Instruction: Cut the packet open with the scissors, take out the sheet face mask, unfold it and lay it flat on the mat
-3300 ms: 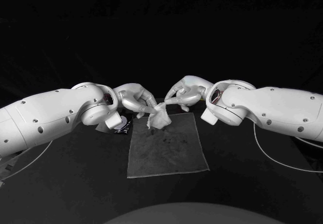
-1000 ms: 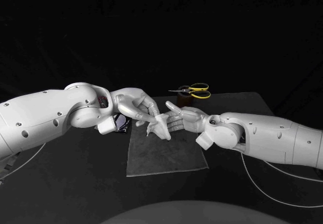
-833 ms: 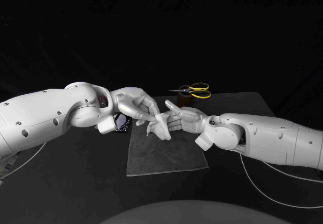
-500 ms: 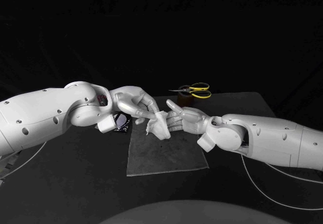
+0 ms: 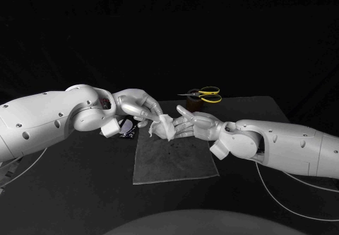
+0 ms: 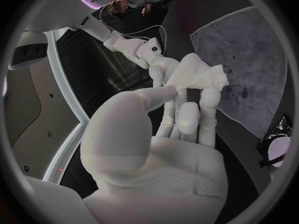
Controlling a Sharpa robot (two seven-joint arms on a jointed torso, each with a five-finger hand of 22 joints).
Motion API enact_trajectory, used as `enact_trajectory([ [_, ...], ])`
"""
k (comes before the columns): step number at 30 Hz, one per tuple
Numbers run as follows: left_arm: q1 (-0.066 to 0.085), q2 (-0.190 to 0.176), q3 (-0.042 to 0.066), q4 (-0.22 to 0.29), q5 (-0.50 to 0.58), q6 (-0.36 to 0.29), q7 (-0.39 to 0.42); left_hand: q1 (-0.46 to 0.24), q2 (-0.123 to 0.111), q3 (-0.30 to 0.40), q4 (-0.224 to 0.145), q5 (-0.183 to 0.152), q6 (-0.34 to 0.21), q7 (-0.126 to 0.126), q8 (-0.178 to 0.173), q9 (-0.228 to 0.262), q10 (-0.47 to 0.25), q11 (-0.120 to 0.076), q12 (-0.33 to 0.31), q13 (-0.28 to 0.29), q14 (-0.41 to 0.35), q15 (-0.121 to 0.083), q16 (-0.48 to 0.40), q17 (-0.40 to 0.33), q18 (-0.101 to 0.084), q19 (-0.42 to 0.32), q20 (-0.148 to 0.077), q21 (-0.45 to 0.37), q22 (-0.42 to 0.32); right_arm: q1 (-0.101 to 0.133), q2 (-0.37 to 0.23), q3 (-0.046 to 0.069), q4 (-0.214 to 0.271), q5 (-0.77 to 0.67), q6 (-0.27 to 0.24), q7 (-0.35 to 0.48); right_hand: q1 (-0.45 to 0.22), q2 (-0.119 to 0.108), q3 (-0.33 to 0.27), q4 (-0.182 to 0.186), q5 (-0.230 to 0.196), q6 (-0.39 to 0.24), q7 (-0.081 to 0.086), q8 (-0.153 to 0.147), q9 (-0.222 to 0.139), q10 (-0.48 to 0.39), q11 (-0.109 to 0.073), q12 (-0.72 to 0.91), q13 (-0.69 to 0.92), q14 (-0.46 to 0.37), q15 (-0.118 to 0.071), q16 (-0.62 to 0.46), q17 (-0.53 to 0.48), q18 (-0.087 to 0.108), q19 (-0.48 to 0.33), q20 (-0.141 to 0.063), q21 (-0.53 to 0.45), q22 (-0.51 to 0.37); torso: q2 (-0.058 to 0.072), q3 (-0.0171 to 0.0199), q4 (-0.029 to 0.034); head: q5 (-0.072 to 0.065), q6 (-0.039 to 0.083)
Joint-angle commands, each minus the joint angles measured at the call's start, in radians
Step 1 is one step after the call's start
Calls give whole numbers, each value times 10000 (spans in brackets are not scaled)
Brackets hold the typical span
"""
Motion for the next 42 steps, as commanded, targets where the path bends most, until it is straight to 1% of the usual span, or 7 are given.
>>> enact_trajectory([
  [1,15,17,8,-22,167,-180,-302,-124,12,109,-44,25,41,-18,49,392,48,-31,53,29,110,-21,49,52,-2,114,19,55,42,-3,-16,8,26,-117,183,196,287,-9,-13,-105,-22,92,148,45,-10,117,-1,1,-17,84,-25,78,-43,95,87,17,-1,-35,0,-2,0,-3,-9],
  [6,15,29,7,-57,170,-285,-438,-276,19,270,-172,27,41,-29,101,570,61,-42,118,73,185,-37,53,137,-20,214,0,119,124,-4,-33,9,54,-118,174,205,1117,-74,-93,-425,-20,204,131,60,-27,272,-52,3,-3,194,-73,287,-139,137,208,18,15,-113,1,-4,-6,9,-16],
  [11,15,63,5,-85,258,-341,-541,-425,18,413,-284,28,36,-38,143,733,70,-53,176,111,262,-50,60,228,-38,312,-17,188,210,-5,-24,9,106,-304,-12,206,3482,-589,163,-2199,-22,305,-52,83,-56,532,-231,38,21,458,-214,665,-196,247,595,13,70,-129,4,0,-3,17,-23],
  [15,15,87,4,-82,338,-317,-572,-497,24,475,-337,29,34,-43,158,813,75,-59,202,128,295,-56,63,268,-45,347,-24,215,242,-6,5,10,127,-566,-295,131,4653,-646,351,-3202,-22,475,-103,89,-126,718,-342,7,3,784,-349,987,-169,371,1110,10,158,-32,3,2,1,20,-30],
  [20,15,101,4,-78,621,-280,-619,-546,26,515,-375,30,33,-47,168,867,77,-63,219,139,310,-60,64,281,-51,371,-28,234,266,-6,33,10,134,-969,-698,-7,5199,-540,266,-4157,-17,450,-99,-97,-319,889,-369,-189,-29,936,-396,1244,-203,410,1447,5,188,-45,6,-6,1,23,-53],
  [26,15,96,2,-100,1099,-421,-702,-693,37,686,-531,33,51,-60,202,1053,97,-76,287,180,380,-77,69,374,-69,466,-47,319,369,-6,25,11,157,-1543,-960,-148,4894,-234,-296,-5689,-13,78,-94,-278,-545,1080,-333,-488,-32,920,-377,1403,-388,401,1633,5,177,-166,-2,-3,-3,28,-77],
  [42,16,75,0,-144,2221,-615,-916,-983,83,951,-746,36,68,-81,255,1391,114,-97,402,247,460,-101,67,475,-97,587,-78,451,516,-9,18,12,155,-2201,-1158,-391,4071,-308,-1245,-5782,-9,-108,240,-95,-564,727,-81,-761,-18,593,-222,1434,-631,308,1810,7,220,-275,3,-5,1,39,-81],
])
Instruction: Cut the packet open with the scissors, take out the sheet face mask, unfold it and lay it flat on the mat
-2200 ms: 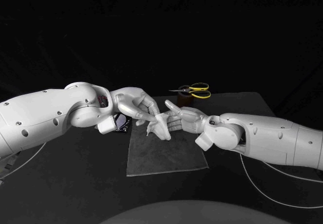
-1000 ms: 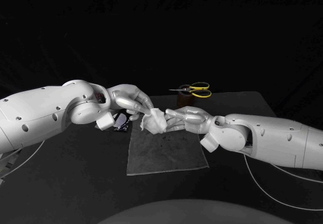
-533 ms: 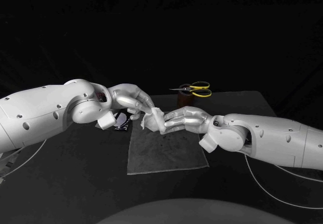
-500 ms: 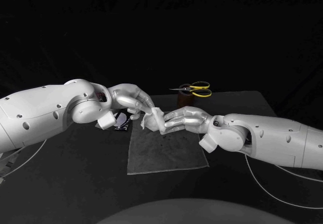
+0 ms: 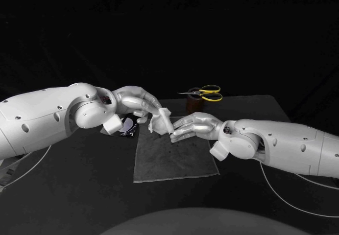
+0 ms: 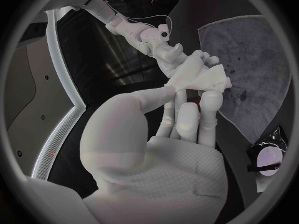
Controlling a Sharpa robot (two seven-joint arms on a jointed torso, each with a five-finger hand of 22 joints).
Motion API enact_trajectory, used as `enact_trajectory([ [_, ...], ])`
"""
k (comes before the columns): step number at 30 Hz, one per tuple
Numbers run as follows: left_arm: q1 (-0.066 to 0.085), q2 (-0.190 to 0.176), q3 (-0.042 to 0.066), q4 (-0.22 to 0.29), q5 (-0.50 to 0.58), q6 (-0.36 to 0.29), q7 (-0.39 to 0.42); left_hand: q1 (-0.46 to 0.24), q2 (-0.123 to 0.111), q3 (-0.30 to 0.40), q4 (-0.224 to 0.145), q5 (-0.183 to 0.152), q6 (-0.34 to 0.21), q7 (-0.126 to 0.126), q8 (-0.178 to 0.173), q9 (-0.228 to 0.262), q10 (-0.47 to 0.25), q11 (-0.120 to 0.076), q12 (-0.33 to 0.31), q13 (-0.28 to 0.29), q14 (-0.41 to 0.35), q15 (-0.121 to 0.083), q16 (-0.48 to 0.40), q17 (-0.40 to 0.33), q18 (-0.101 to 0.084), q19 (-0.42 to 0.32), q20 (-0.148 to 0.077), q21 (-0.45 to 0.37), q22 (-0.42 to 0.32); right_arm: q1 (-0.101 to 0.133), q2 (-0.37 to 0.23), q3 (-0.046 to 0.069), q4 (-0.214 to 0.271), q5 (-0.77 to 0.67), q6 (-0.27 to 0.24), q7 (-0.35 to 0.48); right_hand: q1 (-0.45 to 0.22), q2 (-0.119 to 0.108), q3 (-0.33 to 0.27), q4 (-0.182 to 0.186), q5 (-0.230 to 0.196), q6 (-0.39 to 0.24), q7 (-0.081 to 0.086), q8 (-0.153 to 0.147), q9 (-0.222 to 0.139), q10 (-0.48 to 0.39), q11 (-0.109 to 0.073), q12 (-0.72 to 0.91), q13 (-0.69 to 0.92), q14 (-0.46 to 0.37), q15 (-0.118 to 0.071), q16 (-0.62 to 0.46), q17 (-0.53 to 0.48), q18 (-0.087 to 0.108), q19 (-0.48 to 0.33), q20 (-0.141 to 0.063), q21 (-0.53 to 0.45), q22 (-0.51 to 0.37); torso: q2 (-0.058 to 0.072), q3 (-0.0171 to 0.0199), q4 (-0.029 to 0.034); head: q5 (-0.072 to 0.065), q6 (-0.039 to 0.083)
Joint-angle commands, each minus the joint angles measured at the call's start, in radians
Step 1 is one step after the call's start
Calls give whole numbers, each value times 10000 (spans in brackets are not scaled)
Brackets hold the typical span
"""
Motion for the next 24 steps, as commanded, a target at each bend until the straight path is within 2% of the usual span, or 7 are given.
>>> enact_trajectory([
  [1,15,12,6,9,591,-57,-72,-71,-3,37,5,44,60,-16,71,1292,40,-26,37,19,64,7,50,17,-23,58,-1,56,12,-3,30,8,-8,-346,-115,-130,-110,80,-79,-8,-7,16,226,131,10,-64,-3,-22,15,-44,-4,86,-25,86,141,-14,35,-9,6,3,8,-7,10],
  [3,15,12,6,12,626,-55,-79,-96,4,60,-13,43,57,-17,73,1323,39,-27,46,25,60,5,48,9,-26,71,-4,69,29,-3,50,8,-17,-356,-133,-153,-103,124,-101,-10,-7,47,226,158,14,-50,-10,-7,21,-17,-14,119,-31,94,190,-17,61,-6,2,3,6,-8,8],
  [7,15,14,6,17,657,-52,-84,-116,8,79,-28,43,55,-18,75,1349,37,-28,54,29,52,3,46,-7,-26,68,-6,73,28,-3,78,8,-26,-321,-184,-151,-116,410,-90,25,-3,331,169,265,24,153,-96,103,36,200,-95,304,-36,149,407,-30,174,8,0,1,5,-15,13],
  [10,15,10,6,18,669,-46,-89,-116,8,79,-28,43,55,-18,75,1349,37,-28,54,29,52,3,46,-7,-26,68,-6,73,28,-3,89,8,-28,-244,-281,-62,-68,446,591,170,5,752,18,330,-2,421,-245,175,28,469,-214,514,-21,208,587,-54,262,12,3,1,6,-11,6],
  [13,15,2,6,16,661,-43,-103,-124,10,86,-33,43,54,-19,75,1359,36,-29,57,31,51,3,45,-10,-26,69,-7,75,30,-3,83,8,-27,-99,-410,65,-109,431,1924,606,-14,1141,-137,274,-99,741,-400,189,14,771,-340,718,-2,238,791,-108,362,14,3,3,7,-9,0],
  [15,15,-6,6,9,609,-49,-118,-127,10,90,-39,42,53,-19,75,1365,34,-29,58,32,40,2,43,-30,-21,52,-7,68,13,-3,69,8,-31,58,-536,196,-211,432,2271,602,-33,1295,-195,252,-133,872,-456,188,24,908,-383,799,8,246,913,-144,429,24,3,5,7,-9,0],
  [24,15,-20,5,-4,316,-132,-204,-135,11,101,-53,42,48,-20,75,1382,29,-30,62,35,38,1,41,-32,-19,43,-9,66,4,-3,21,9,1,463,-706,474,-498,377,2691,496,-23,1461,-266,209,-176,1057,-528,168,32,1137,-465,939,48,243,1097,-212,534,39,4,9,0,21,-2],
])
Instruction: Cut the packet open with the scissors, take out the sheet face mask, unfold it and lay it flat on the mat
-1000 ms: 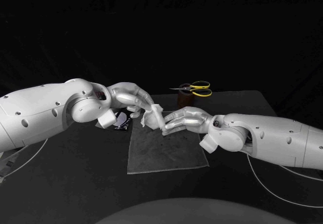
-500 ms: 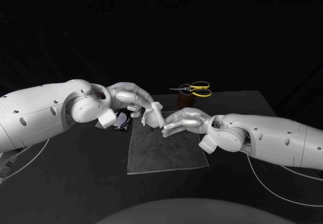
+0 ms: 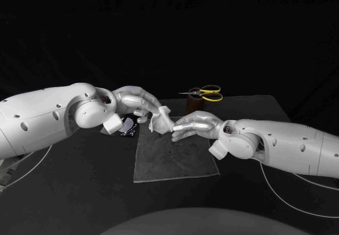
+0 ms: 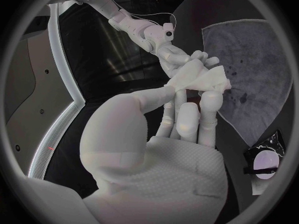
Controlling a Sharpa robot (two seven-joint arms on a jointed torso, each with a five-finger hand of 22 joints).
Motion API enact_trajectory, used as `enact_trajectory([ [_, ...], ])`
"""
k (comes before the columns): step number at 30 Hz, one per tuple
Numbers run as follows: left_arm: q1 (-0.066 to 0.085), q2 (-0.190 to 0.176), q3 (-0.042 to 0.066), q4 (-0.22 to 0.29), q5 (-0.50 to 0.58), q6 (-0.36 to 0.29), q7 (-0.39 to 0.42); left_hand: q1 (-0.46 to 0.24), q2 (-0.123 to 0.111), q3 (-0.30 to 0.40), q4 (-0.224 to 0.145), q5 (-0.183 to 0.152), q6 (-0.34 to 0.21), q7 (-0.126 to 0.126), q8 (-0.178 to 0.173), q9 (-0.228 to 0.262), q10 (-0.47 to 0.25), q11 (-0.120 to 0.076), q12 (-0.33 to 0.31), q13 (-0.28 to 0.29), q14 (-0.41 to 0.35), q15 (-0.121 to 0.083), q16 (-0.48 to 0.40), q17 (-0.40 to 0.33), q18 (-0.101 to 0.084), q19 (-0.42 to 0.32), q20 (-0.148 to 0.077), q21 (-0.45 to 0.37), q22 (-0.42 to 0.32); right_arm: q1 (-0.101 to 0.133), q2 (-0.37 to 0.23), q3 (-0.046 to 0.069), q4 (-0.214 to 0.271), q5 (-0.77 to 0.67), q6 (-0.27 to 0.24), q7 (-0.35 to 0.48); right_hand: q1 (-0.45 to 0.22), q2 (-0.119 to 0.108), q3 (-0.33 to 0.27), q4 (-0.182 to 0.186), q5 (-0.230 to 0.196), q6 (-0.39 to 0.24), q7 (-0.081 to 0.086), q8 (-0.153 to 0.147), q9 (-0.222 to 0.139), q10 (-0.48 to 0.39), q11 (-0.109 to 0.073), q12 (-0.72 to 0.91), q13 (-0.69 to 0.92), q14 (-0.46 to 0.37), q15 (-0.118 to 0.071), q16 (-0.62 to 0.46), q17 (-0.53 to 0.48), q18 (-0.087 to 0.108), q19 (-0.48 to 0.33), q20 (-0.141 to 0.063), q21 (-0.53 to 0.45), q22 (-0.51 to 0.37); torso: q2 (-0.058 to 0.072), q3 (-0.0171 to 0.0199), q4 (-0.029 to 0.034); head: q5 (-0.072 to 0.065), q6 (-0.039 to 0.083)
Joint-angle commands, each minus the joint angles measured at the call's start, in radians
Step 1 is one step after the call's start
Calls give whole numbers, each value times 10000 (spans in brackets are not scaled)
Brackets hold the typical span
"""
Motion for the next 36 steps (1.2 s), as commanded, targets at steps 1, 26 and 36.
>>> enact_trajectory([
  [1,15,3,7,2,-190,-61,-33,-35,31,45,5,47,85,12,27,1343,31,-32,61,8,39,0,42,7,-17,44,-9,29,-13,-2,-14,9,32,372,-188,350,-100,-1,47,-34,-24,45,1,-62,-14,52,15,15,4,74,-13,62,13,83,87,-16,43,6,3,4,-6,3,-5],
  [26,13,22,4,-35,-377,-339,-62,-60,63,75,-8,42,47,20,9,1395,-2,-28,67,15,68,-1,40,62,-21,62,-13,47,6,-2,-54,15,91,535,-476,370,-553,53,445,-397,10,540,-202,-34,-52,628,-218,146,150,899,-323,1003,465,99,819,-287,503,134,2,-9,-1,-9,8],
  [36,13,14,3,-29,-267,-346,-62,-94,81,56,8,38,5,31,-14,1431,-33,-22,64,16,69,5,39,55,-21,57,-12,45,-4,-2,-57,21,127,475,-1629,415,-946,-239,2404,-521,-19,871,-523,663,336,1549,-592,495,493,1834,-780,1682,967,47,1531,-800,1529,786,-4,-6,0,0,25],
])
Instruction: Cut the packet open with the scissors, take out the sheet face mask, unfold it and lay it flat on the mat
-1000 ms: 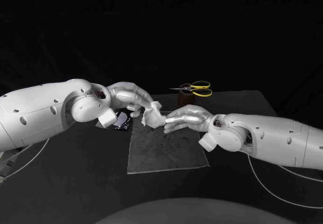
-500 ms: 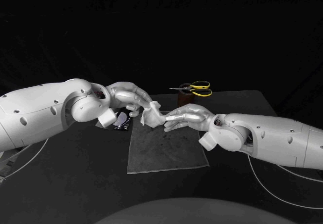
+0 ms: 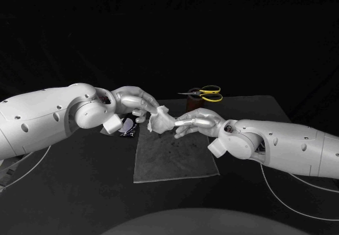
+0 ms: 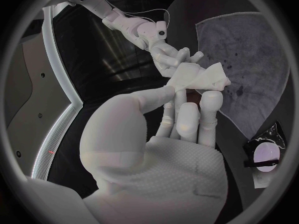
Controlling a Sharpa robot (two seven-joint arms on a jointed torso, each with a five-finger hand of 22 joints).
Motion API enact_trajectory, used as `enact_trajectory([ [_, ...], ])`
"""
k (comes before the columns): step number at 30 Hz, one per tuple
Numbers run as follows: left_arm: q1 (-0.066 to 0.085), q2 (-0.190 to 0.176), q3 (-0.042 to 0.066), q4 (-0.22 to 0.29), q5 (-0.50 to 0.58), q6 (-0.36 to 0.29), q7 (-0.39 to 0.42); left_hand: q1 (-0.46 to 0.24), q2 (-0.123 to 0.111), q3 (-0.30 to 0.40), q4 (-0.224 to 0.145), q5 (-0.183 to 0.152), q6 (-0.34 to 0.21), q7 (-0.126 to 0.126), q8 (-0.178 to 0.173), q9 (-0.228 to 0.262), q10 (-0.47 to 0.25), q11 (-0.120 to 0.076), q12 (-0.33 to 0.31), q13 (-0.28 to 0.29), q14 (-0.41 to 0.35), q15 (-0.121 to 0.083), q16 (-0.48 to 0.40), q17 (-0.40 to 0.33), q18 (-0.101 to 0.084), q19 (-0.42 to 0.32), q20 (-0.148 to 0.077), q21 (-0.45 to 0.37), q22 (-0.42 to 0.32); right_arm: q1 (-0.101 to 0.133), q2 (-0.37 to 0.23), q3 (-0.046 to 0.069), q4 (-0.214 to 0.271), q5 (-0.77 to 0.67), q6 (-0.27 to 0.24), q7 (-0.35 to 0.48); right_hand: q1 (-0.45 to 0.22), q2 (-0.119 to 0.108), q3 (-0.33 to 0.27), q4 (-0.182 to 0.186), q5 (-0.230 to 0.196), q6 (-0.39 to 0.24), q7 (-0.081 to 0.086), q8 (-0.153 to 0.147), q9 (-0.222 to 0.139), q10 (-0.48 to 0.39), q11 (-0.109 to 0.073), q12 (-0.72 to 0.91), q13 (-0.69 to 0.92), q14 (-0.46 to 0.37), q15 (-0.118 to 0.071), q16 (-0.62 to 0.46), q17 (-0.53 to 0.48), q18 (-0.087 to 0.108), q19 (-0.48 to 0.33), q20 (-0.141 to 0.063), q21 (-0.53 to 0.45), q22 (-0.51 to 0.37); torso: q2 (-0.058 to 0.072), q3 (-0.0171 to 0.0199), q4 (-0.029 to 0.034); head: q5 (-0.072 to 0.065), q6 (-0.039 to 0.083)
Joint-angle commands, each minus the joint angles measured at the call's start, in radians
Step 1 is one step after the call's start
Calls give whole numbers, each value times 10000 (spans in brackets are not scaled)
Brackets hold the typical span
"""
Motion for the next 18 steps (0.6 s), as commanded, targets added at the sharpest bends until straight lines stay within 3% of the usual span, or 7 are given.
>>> enact_trajectory([
  [1,13,6,7,11,79,-19,58,29,110,54,15,69,-23,10,53,1290,-36,-25,16,8,77,6,51,14,-18,72,-11,60,14,-1,-4,12,34,-9,-798,158,-120,-14,272,-33,41,106,-160,550,378,178,-80,50,44,93,0,69,48,133,0,-74,133,104,-5,1,-1,12,7],
  [5,13,2,6,12,104,-55,61,10,128,18,34,67,-65,17,27,1318,-63,-22,9,5,75,11,50,5,-18,66,-8,53,3,-1,-32,16,86,-29,-1032,193,-514,-389,1242,-9,38,37,-185,803,544,272,-107,56,196,182,-32,82,187,123,-195,-113,532,467,-1,2,-7,15,11],
  [6,13,1,6,11,108,-71,61,5,133,4,40,66,-77,19,19,1327,-70,-21,7,5,70,12,49,-6,-17,61,-6,48,-5,-1,-40,17,99,-32,-1070,202,-514,-389,1242,-9,38,37,-185,803,544,272,-107,56,196,182,-32,82,187,123,-195,-113,532,467,0,3,-7,15,13],
  [7,13,-1,6,9,114,-97,59,0,146,-24,55,66,-101,23,3,1343,-83,-20,4,3,79,14,50,9,-18,61,-3,44,-7,-1,-55,20,123,-36,-1131,222,-702,-546,1665,3,41,12,-196,901,610,310,-116,64,263,219,-42,87,244,122,-281,-122,696,618,-1,4,-6,15,16],
  [10,13,-5,5,4,121,-170,47,-9,171,-104,94,65,-146,31,-30,1378,-100,-17,4,3,83,20,51,11,-21,65,4,33,-10,-1,-98,32,190,-41,-1223,274,-783,-614,1849,11,41,3,-200,945,639,326,-122,69,292,235,-47,92,270,122,-315,-126,768,684,0,5,-4,9,21],
  [12,12,-4,4,-6,124,-216,43,1,190,-235,145,65,-235,45,-98,1410,-122,-12,4,3,94,28,54,23,-23,66,15,10,-23,-1,-131,44,244,-42,-1271,315,-1062,-855,2491,54,43,-41,-205,1091,741,365,-134,78,393,278,-58,98,357,122,-453,-139,1014,915,0,6,-6,8,19],
  [18,7,12,-3,-46,127,-388,30,351,280,-448,101,68,-541,122,-583,1311,-200,20,61,34,150,46,64,119,-34,147,27,10,-3,1,-278,110,468,-95,-1330,409,-1249,-1041,2989,106,38,-79,-216,1211,827,398,-145,90,480,318,-71,108,431,122,-564,-148,1220,1110,-3,2,-8,-4,30],
])
